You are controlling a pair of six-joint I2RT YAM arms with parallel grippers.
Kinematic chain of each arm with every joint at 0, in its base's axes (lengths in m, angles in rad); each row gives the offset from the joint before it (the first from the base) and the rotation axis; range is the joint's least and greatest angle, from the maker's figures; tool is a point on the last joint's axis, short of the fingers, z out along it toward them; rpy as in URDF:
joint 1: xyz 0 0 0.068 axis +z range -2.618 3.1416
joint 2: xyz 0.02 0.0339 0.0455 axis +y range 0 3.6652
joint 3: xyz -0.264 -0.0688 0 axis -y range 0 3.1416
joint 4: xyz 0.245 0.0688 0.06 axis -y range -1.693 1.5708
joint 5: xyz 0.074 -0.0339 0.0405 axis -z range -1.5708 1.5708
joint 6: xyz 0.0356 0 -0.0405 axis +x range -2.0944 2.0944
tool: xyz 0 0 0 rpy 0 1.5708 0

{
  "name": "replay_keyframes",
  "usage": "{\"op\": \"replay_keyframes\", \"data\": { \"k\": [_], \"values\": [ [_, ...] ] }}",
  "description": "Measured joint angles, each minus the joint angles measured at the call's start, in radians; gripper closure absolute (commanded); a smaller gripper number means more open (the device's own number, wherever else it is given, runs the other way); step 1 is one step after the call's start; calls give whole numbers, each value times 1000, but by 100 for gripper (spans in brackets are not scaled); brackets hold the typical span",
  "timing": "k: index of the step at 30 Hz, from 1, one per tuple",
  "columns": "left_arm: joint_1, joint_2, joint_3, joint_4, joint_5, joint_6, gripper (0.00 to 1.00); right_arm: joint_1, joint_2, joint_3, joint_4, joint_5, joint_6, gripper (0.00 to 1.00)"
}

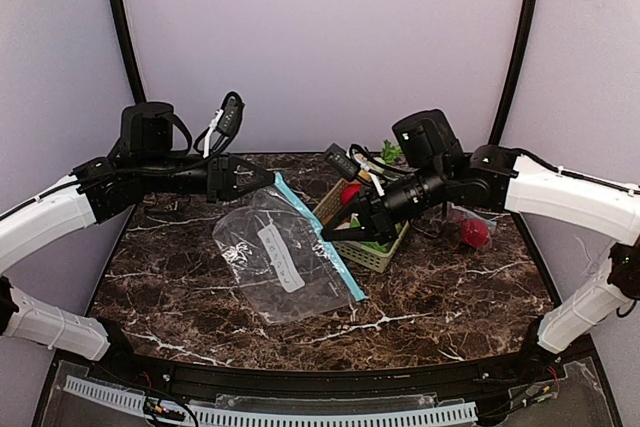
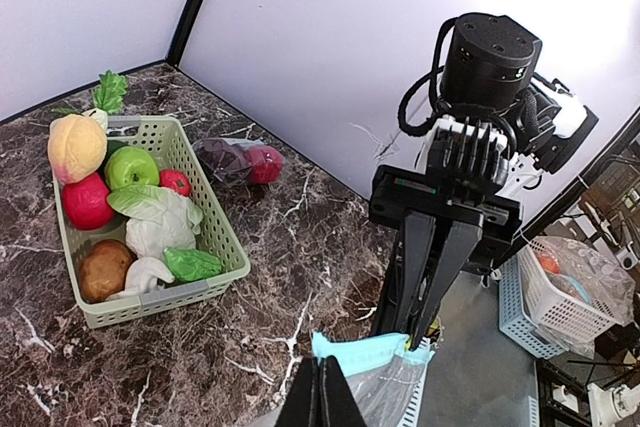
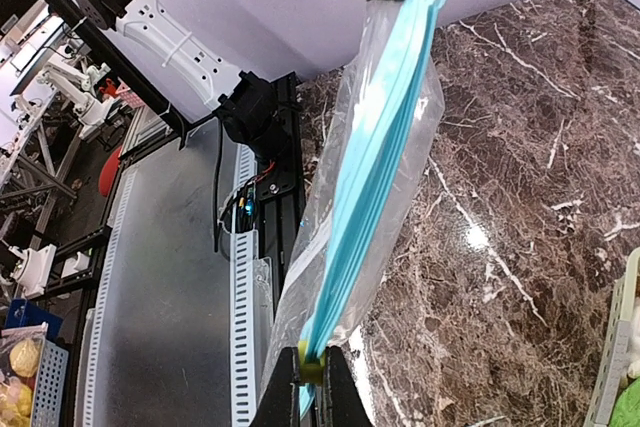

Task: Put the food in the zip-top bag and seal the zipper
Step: Unzip the zipper from the zipper food storage bag.

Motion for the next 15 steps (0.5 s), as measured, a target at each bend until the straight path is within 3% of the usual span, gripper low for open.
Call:
{"op": "replay_keyframes", "data": {
  "k": [15],
  "values": [
    [48, -33, -1, -6, -21, 0, 99, 36, 19, -40, -37, -8, 11, 100]
  ]
}}
